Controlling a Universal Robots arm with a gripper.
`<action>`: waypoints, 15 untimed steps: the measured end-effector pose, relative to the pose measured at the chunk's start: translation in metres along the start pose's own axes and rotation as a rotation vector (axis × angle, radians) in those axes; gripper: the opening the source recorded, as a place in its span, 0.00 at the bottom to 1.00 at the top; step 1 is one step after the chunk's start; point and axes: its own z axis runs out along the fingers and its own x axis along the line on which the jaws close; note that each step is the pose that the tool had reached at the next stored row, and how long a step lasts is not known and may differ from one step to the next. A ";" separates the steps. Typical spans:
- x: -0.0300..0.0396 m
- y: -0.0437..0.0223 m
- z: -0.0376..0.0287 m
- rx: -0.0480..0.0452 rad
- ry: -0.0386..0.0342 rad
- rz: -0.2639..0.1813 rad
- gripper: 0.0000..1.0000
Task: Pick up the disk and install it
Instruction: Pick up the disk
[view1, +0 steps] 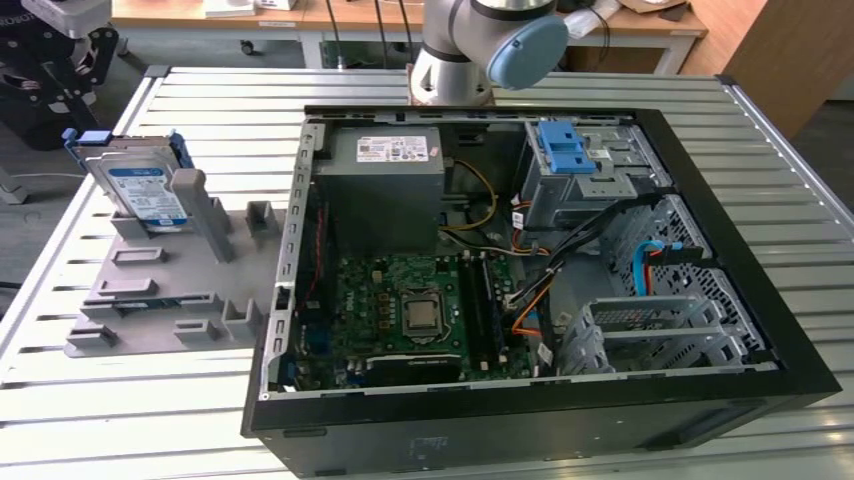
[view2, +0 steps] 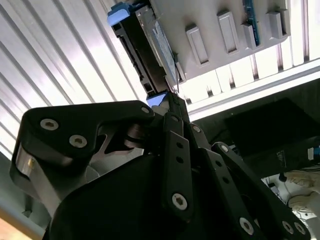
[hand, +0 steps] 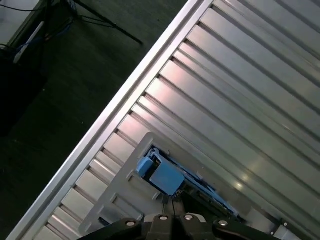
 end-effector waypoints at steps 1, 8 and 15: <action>0.0000 0.0000 0.0001 0.0004 -0.0002 -0.013 0.11; 0.0000 0.0000 0.0007 0.0093 -0.0096 -0.115 0.11; 0.0000 0.0000 0.0009 -0.0019 -0.0454 -0.174 0.11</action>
